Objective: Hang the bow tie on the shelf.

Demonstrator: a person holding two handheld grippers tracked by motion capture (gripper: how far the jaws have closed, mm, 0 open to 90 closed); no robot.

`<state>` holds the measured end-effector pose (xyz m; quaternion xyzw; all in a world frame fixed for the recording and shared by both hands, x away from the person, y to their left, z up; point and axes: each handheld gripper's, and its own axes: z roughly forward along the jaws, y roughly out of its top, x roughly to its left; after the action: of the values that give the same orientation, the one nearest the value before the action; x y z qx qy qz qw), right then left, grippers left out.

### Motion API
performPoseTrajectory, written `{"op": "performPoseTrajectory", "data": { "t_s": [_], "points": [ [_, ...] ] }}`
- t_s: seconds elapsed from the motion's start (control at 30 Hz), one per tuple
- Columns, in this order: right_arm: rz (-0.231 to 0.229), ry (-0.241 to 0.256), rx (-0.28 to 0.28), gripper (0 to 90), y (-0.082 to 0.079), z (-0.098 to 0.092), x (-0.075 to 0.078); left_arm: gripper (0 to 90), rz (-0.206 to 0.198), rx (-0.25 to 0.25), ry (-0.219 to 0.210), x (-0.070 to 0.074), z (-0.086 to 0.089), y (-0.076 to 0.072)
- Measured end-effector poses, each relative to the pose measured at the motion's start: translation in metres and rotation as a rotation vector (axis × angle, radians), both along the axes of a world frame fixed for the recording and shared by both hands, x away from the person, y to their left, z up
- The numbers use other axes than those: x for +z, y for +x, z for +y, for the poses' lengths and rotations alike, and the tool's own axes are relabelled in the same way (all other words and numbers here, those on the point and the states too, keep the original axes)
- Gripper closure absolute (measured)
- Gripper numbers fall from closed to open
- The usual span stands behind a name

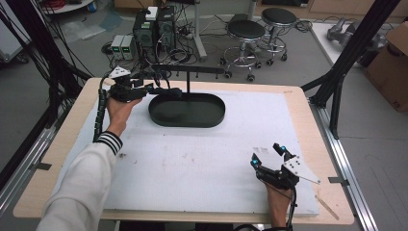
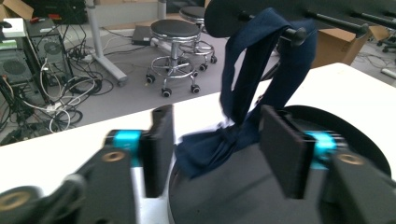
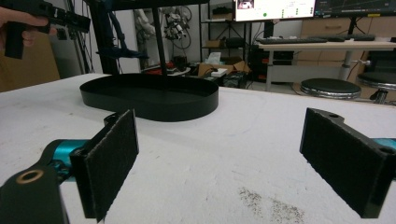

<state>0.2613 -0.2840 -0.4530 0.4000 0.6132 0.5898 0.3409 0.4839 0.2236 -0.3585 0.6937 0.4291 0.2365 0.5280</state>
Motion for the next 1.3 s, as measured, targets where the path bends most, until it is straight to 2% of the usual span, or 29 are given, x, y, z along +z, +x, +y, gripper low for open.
{"op": "performPoseTrajectory", "data": {
  "t_s": [0.03, 0.1, 0.27, 0.37, 0.43, 0.47, 0.5, 0.6, 0.8, 0.87, 0.9, 0.97, 1.07, 1.2, 1.3],
  "points": [
    [0.0, 0.0, 0.0, 10.7, 0.0, 0.0, 0.0, 34.2, 0.009, -0.003, -0.001, -0.001, 0.001, 0.0],
    [-0.003, -0.001, 0.0, 10.6, 0.0, 0.0, 0.0, 28.8, -0.022, -0.023, -0.006, -0.002, 0.004, -0.005],
    [-0.005, -0.008, 0.0, 10.6, 0.0, 0.0, 0.0, 25.5, -0.091, -0.059, -0.05, -0.008, 0.016, -0.029],
    [-0.01, -0.012, 0.0, 10.7, 0.0, 0.0, 0.0, 25.3, -0.123, -0.071, -0.067, -0.011, 0.026, -0.05],
    [-0.013, -0.014, -0.002, 10.7, 0.0, 0.0, 0.0, 24.7, -0.152, -0.084, -0.086, -0.013, 0.035, -0.071],
    [-0.013, -0.014, -0.002, 10.6, 0.0, 0.0, 0.0, 24.4, -0.171, -0.097, -0.091, -0.017, 0.043, -0.09],
    [-0.013, -0.014, -0.002, 10.6, 0.0, 0.0, 0.0, 24.4, -0.171, -0.097, -0.091, -0.017, 0.043, -0.09],
    [-0.013, -0.012, -0.002, 10.6, -0.001, 0.001, 0.0, 24.2, -0.18, -0.118, -0.094, -0.025, 0.055, -0.116],
    [-0.017, -0.016, -0.005, 10.6, -0.001, 0.001, 0.0, 24.1, -0.213, -0.123, -0.173, -0.048, 0.074, -0.159],
    [-0.013, -0.016, -0.006, 10.6, -0.001, 0.001, 0.0, 24.2, -0.213, -0.128, -0.155, -0.057, 0.075, -0.167],
    [-0.014, -0.02, -0.006, 10.6, -0.001, 0.002, 0.0, 24.2, -0.233, -0.131, -0.11, -0.065, 0.072, -0.175],
    [-0.015, -0.02, -0.009, 10.6, -0.001, 0.002, 0.0, 24.2, -0.245, -0.132, -0.098, -0.068, 0.072, -0.178],
    [-0.013, -0.02, -0.007, 10.6, -0.001, 0.002, 0.0, 24.3, -0.27, -0.124, -0.109, -0.078, 0.07, -0.187],
    [-0.014, -0.021, -0.007, 10.6, -0.001, 0.002, 0.0, 24.6, -0.296, -0.107, -0.066, -0.093, 0.069, -0.195],
    [-0.025, -0.032, -0.007, 10.6, -0.002, 0.003, -0.001, 24.3, -0.355, -0.097, -0.045, -0.094, 0.066, -0.202]
  ]
}}
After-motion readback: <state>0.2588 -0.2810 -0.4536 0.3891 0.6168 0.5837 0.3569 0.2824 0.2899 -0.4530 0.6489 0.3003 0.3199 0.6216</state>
